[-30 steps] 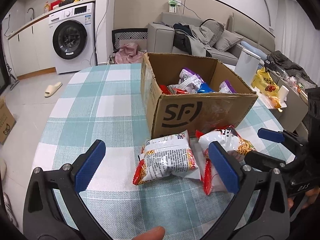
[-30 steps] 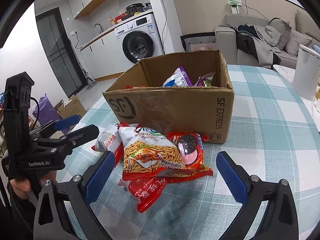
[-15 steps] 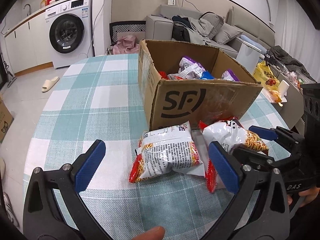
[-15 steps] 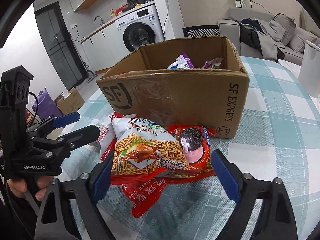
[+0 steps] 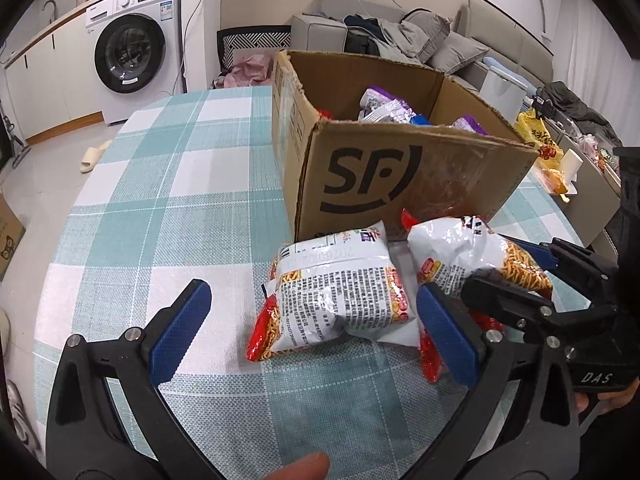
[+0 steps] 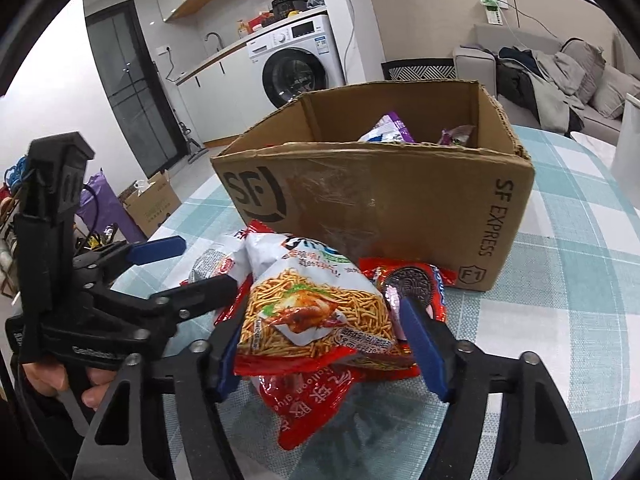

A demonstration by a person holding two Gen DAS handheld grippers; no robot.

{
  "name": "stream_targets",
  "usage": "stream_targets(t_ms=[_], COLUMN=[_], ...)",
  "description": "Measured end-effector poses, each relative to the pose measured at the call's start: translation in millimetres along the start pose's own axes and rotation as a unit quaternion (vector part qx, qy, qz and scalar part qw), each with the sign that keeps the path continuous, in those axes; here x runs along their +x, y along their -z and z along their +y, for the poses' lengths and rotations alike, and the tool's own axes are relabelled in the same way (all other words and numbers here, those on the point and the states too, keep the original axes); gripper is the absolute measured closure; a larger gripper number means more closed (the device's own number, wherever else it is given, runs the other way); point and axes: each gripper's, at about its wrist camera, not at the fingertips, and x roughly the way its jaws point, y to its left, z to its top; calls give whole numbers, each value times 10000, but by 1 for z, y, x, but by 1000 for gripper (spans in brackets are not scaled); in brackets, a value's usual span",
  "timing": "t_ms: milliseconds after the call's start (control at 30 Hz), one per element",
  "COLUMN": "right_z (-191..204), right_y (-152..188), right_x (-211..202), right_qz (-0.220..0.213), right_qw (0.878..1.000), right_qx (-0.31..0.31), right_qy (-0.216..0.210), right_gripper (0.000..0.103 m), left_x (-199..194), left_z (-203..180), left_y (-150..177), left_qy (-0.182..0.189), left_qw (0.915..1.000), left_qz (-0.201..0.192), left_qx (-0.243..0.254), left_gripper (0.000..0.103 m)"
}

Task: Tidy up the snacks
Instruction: 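Move both open tools back toward the remaining white chip bags and noodle bag, then grasp the white chip bag with the left tool while the right tool grasps the orange noodle bag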

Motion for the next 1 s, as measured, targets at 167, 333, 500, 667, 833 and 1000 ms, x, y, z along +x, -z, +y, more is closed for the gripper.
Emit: stream_targets(t_ms=[167, 333, 500, 667, 833, 1000], right_z=[2, -3, -3, -1, -1, -4], right_y=[1, 2, 4, 7, 7, 5], right_x=[-2, -7, -11, -18, -25, -33], right_qz=[-49, -109, -160, -228, -274, -359], right_qw=[10000, 9998, 9995, 9993, 9990, 9985], right_qx=[-16, 123, 186, 187, 224, 255], right_qy=[-26, -114, -175, -220, -265, -336], right_gripper=[47, 52, 52, 52, 52, 52], left_x=[9, 14, 20, 25, 22, 14], left_z=[1, 4, 9, 10, 5, 1], left_y=[0, 0, 0, -2, -1, 2], left_qy=[-4, 85, 160, 285, 526, 561], left_qw=[10000, 9998, 9994, 9990, 9984, 9984], left_qz=[85, 168, 238, 273, 192, 105], left_qx=[-24, -120, -216, -207, -70, 12], left_gripper=[1, 1, 1, 8, 32, 40])
